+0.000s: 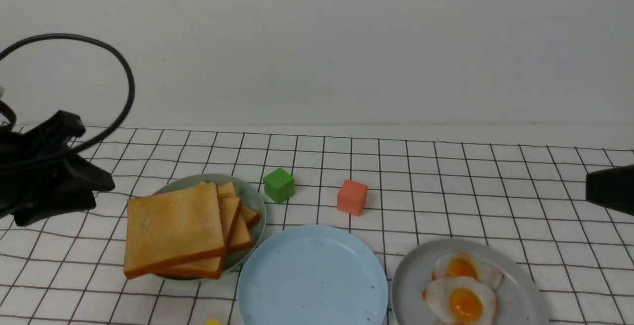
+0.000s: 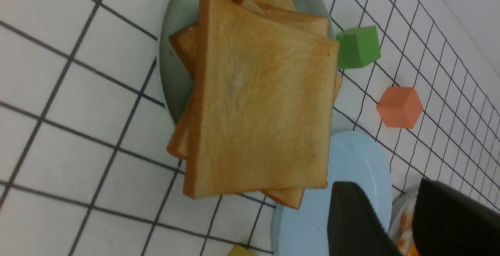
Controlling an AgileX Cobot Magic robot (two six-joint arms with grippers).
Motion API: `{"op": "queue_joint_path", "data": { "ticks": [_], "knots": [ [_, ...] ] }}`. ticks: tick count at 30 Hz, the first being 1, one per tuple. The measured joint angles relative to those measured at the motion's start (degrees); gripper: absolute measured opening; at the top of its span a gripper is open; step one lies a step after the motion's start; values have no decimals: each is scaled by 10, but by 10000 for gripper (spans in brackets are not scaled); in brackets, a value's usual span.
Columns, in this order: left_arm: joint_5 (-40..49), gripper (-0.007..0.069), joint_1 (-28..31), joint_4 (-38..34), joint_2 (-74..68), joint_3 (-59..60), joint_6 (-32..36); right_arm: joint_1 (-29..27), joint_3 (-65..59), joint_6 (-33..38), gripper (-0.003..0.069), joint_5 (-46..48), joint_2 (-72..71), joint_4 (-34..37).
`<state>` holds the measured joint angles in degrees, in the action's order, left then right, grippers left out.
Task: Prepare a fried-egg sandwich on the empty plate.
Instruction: Use the left arm to grab a slice of bread
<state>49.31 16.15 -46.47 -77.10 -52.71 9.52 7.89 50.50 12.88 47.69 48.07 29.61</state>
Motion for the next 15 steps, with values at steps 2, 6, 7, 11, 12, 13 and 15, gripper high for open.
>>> {"op": "queue_joint_path", "data": {
  "ticks": [2,6,7,11,12,13,15],
  "knots": [
    [11,295,15,-6,-36,-14,28,18,0,6,281,1,0,-1],
    [20,422,20,-8,-108,-45,76,38,0,10,283,1,0,-2],
    [21,458,20,-9,-125,-52,87,38,0,9,284,1,0,-3],
    [21,558,20,-12,-184,-83,132,41,0,9,284,1,0,-4],
    [21,564,20,-13,-186,-86,136,41,0,9,284,1,0,-4],
    [21,578,20,-20,-207,-95,153,41,0,9,284,1,0,-4],
    [20,582,20,-35,-228,-102,176,41,0,9,284,1,0,-4]
  ]
}}
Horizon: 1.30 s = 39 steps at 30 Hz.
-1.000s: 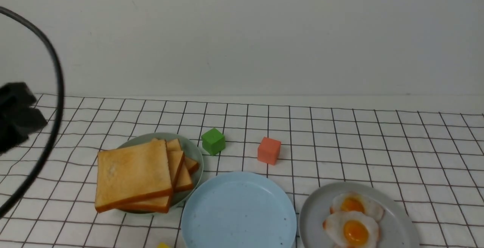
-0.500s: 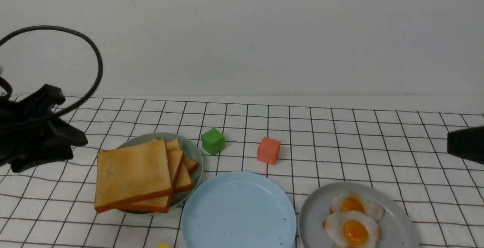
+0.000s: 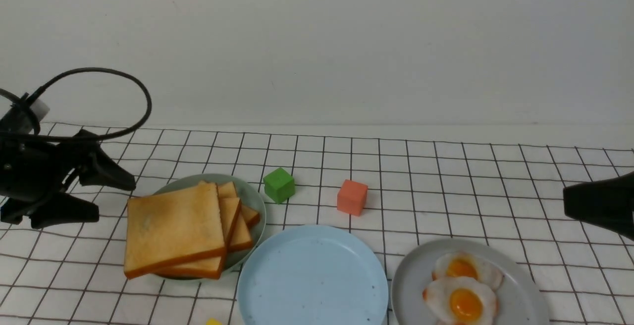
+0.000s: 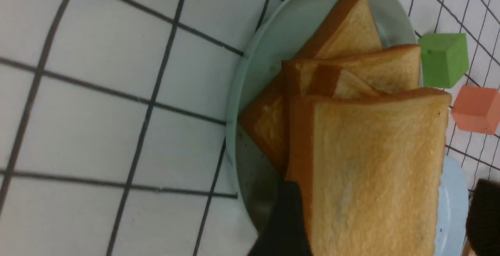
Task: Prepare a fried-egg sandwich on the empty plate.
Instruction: Use the left arm to grab a slice of bread
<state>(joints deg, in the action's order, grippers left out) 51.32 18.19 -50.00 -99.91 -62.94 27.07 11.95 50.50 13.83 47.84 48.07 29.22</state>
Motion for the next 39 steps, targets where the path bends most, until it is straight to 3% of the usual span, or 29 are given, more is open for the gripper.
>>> {"op": "queue_joint_path", "data": {
  "ticks": [6,16,20,26,27,39],
  "knots": [
    [1,563,0,-77,-57,-5,97,0,0,0,284,0,0,0],
    [10,513,0,-106,-116,-5,129,0,0,0,284,0,0,0],
    [20,415,0,-109,-119,-5,140,0,0,0,284,0,0,0],
    [24,173,0,-119,-119,-5,149,0,0,0,284,1,0,0],
    [27,105,0,-123,-119,-5,151,0,0,0,284,4,0,0],
    [60,97,0,-111,-56,-60,152,0,0,0,284,15,0,0]
  ]
}}
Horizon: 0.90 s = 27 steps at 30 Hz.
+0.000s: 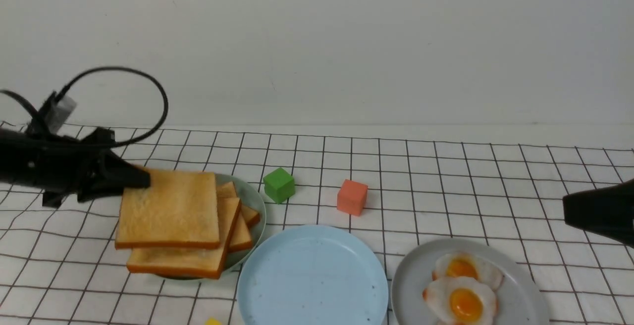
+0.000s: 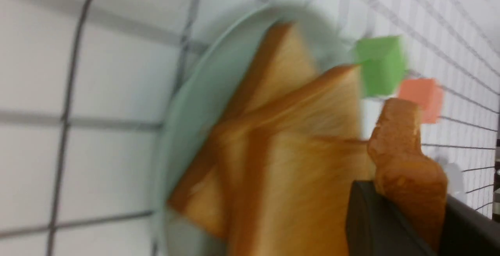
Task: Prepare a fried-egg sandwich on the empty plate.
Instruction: Use the left arm to put a slice of bread into the empty plate in the middle
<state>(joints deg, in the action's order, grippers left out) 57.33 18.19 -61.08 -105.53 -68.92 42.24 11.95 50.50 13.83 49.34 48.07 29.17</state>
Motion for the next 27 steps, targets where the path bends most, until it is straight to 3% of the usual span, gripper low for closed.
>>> {"op": "queue_joint_path", "data": {
  "ticks": [8,13,14,18,27],
  "knots": [
    [96,97,-41,-67,76,-35,27,0,0,0,284,0,0,0],
    [104,97,-172,-70,78,-20,32,0,0,0,284,0,0,-2],
    [104,97,-172,-70,77,-20,32,0,0,0,284,0,0,-2],
    [54,97,-255,-20,42,-2,22,0,0,0,284,0,0,-2],
    [-64,101,-291,-2,-25,-1,-46,0,0,0,284,13,0,-42]
  ]
}}
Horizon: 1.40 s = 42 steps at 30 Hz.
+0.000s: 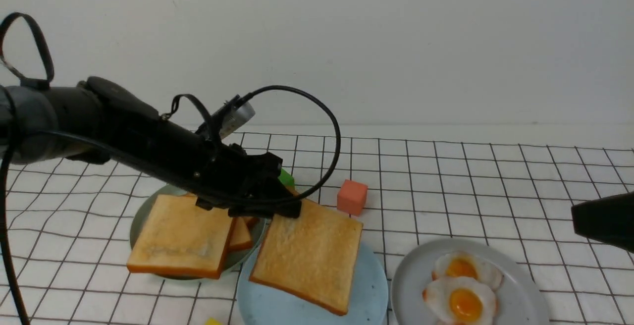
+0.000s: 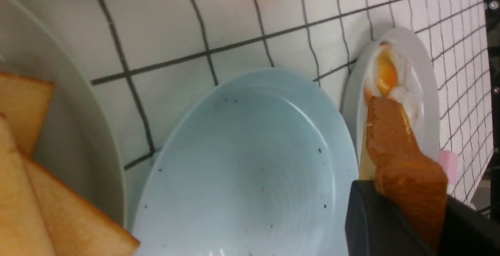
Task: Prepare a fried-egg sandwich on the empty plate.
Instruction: Use the left arm to put a slice of bread into the empty plate in the middle, then use the right arm to grab a fried egg
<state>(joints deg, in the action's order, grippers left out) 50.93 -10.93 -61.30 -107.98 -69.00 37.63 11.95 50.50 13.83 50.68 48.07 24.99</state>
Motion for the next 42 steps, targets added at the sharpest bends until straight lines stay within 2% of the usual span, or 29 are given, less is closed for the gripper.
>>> {"op": "queue_joint_path", "data": {
  "ticks": [4,5,6,8,14,18,22,25,28,29,30,31,33,34,36,38,42],
  "knots": [
    [-9,166,0,2,-8,0,-24,0,0,0,284,1,0,-3],
    [-9,218,0,3,-8,0,-32,0,0,-2,284,1,0,-3],
    [-8,218,0,3,-8,0,-32,0,0,-2,284,1,0,-3],
    [-8,353,0,4,-8,0,-36,0,0,-15,284,1,1,-3],
    [-8,614,12,36,2,-7,-39,0,-12,-88,284,1,26,-26],
    [31,658,39,91,35,-55,-60,0,-64,-160,284,-18,76,-55],
    [100,614,52,161,88,-122,-100,0,-94,-185,284,-43,148,-47],
    [137,521,38,190,141,-130,-120,0,-97,-181,290,-76,195,-34],
    [134,391,-4,213,209,-100,-123,-7,-98,-157,298,-107,238,-7],
    [120,319,-27,224,237,-80,-124,-13,-98,-131,300,-118,254,11],
    [117,309,-34,227,247,-73,-124,-14,-98,-127,300,-119,257,14],
    [107,267,-46,232,261,-61,-125,-19,-98,-107,301,-126,266,30],
    [70,136,-96,251,314,-3,-134,-37,-98,-60,301,-136,286,71],
    [67,136,-100,252,318,1,-134,-38,-98,-57,301,-136,288,75],
    [19,21,-141,266,358,60,-139,-59,-98,-2,301,-139,310,120],
    [-5,-13,-158,269,371,88,-141,-69,-98,23,301,-139,323,141],
    [-38,-13,-177,271,378,130,-141,-80,-98,48,301,-144,364,167]
  ]
}}
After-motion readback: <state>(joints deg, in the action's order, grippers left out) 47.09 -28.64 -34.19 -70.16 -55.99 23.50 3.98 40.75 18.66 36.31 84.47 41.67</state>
